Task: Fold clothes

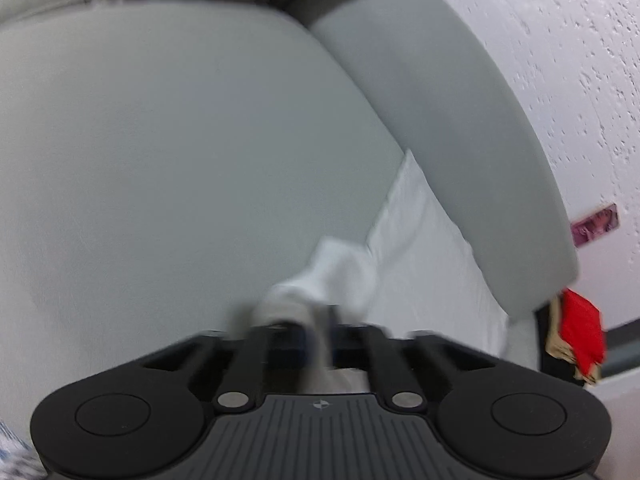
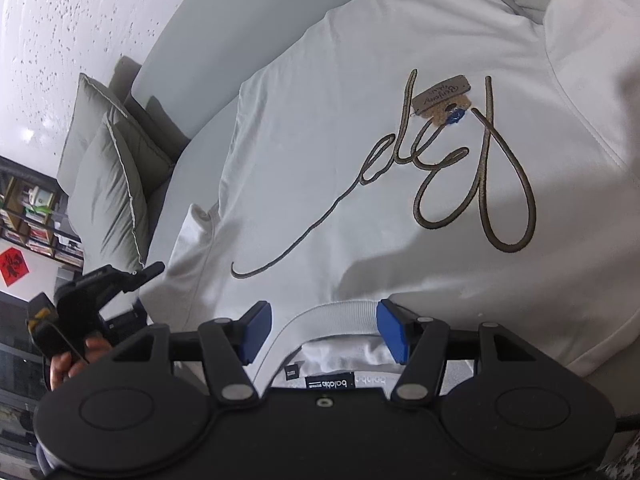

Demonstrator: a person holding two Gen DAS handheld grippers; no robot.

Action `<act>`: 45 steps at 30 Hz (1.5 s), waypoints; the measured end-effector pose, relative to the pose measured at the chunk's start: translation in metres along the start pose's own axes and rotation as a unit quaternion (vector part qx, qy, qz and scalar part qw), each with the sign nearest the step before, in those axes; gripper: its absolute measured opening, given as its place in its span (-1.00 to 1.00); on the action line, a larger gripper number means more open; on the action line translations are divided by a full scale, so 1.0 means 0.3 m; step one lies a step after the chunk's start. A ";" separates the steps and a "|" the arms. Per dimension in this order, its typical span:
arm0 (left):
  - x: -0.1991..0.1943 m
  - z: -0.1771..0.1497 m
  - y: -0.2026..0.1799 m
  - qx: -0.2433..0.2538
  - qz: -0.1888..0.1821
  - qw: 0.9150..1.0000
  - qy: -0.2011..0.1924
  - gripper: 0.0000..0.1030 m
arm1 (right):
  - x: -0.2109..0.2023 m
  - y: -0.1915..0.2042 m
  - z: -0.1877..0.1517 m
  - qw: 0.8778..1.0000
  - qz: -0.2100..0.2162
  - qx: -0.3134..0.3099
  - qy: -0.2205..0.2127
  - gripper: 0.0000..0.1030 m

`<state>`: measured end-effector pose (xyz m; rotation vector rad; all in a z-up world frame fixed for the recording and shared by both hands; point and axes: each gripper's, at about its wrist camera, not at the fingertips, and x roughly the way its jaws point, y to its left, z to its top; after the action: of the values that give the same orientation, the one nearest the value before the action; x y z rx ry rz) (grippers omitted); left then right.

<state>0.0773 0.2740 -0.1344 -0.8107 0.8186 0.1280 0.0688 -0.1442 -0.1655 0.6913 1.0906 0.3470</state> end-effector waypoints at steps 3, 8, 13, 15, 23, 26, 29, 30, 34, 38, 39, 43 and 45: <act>-0.083 -0.072 -0.110 0.130 0.054 0.988 -0.069 -1.00 | -0.002 0.000 -0.002 1.000 0.001 -0.007 0.001 0.11; -0.109 -0.293 -0.320 0.417 0.157 0.892 -0.077 -0.63 | -0.005 -0.002 -0.001 1.000 0.001 -0.016 0.004 0.10; -0.102 -0.256 -0.220 0.308 0.151 0.939 0.016 -0.50 | -0.007 -0.006 0.000 1.000 0.004 -0.012 0.005 0.11; -0.145 -0.178 -0.113 0.177 0.095 0.979 0.034 -0.33 | -0.009 -0.005 0.000 1.000 0.004 -0.012 0.007 0.11; -0.156 -0.060 0.134 -0.076 0.035 0.994 0.065 -0.25 | -0.001 0.000 0.000 1.000 0.000 -0.012 0.007 0.11; -0.174 -0.083 0.117 -0.085 0.023 0.995 0.055 -0.21 | -0.001 0.000 -0.001 1.000 0.000 -0.012 0.007 0.11; -0.185 -0.088 0.117 -0.122 -0.018 0.991 0.045 -0.14 | 0.000 0.001 0.000 1.000 -0.001 -0.013 0.007 0.11; -0.188 -0.082 0.132 -0.137 -0.027 0.989 0.042 -0.14 | 0.001 0.003 0.001 1.000 -0.002 -0.013 0.008 0.11; -0.190 -0.072 0.147 -0.188 -0.069 0.979 0.047 -0.12 | 0.002 0.011 -0.003 1.000 -0.006 -0.022 0.007 0.12; -0.133 -0.063 0.116 -0.220 -0.079 0.968 0.086 -0.12 | 0.003 0.007 -0.002 1.000 -0.005 -0.018 0.006 0.13; -0.115 -0.061 0.102 -0.219 -0.068 0.969 0.094 -0.12 | 0.003 0.008 -0.002 1.000 -0.006 -0.018 0.006 0.13; -0.075 -0.063 0.086 -0.214 -0.040 0.971 0.102 -0.12 | 0.003 0.011 -0.001 1.000 -0.008 -0.022 0.007 0.13; -0.076 -0.063 0.086 -0.204 -0.032 0.974 0.095 -0.12 | 0.001 0.011 -0.001 1.000 -0.007 -0.021 0.007 0.13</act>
<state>0.0398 0.2835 -0.1416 -1.2511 0.9613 0.1670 0.0690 -0.1415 -0.1637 0.6435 1.0974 0.3619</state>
